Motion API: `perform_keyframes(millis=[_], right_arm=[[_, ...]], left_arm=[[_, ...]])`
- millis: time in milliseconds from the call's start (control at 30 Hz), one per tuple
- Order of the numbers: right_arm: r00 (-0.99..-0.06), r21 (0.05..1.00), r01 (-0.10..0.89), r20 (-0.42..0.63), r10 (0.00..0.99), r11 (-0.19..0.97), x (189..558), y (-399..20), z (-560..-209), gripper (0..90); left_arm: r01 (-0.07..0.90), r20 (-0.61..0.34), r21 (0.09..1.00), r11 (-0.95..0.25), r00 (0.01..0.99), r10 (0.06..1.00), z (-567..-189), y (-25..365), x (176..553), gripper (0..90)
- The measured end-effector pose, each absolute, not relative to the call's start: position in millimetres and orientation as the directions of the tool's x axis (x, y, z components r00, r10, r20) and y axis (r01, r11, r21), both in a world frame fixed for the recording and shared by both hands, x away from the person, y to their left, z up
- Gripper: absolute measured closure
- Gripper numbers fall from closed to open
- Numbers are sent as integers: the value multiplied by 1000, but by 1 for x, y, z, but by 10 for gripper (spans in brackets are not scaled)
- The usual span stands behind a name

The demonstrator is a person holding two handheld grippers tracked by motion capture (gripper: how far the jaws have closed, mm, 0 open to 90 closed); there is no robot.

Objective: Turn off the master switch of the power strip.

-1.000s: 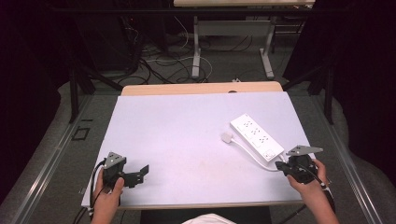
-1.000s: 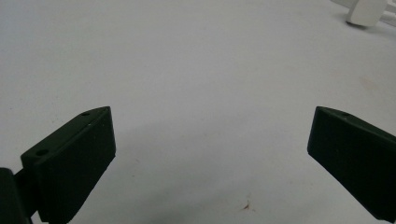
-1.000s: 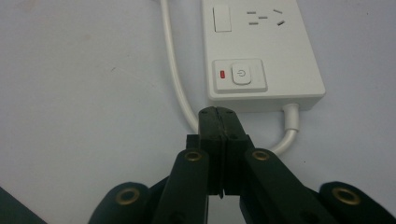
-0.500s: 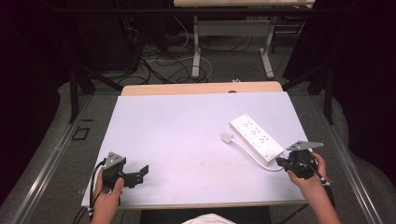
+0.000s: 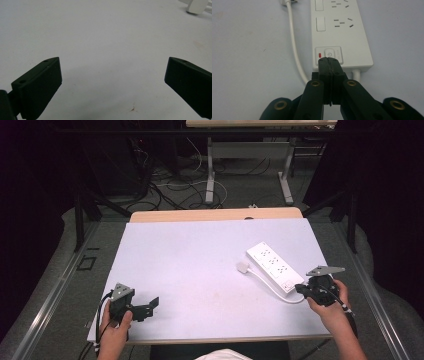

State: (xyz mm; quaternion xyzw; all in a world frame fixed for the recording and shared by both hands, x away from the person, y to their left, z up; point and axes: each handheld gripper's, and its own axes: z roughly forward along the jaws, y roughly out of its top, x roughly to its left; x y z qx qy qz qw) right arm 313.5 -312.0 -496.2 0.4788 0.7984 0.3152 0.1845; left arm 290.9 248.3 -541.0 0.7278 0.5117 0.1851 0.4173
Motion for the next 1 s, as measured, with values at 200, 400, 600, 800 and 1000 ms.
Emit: perform_keyframes(millis=[200,400,600,800,1000], right_arm=[[-473,675,651,4,881,346,322,-310,-497,900],[-469,668,659,7,883,345,329,-309,-500,900],[-458,662,670,14,889,335,337,-309,-504,900],[-453,657,675,10,891,336,343,-307,-507,900],[-457,648,681,12,889,341,349,-303,-511,900]], left_arm=[[590,-156,797,-130,410,899,-541,249,291,12],[590,-157,797,-130,410,899,-541,249,291,12],[590,-158,797,-129,409,899,-541,248,291,13],[591,-157,796,-130,410,899,-541,249,291,13],[590,-156,797,-131,410,899,-541,249,291,12]])
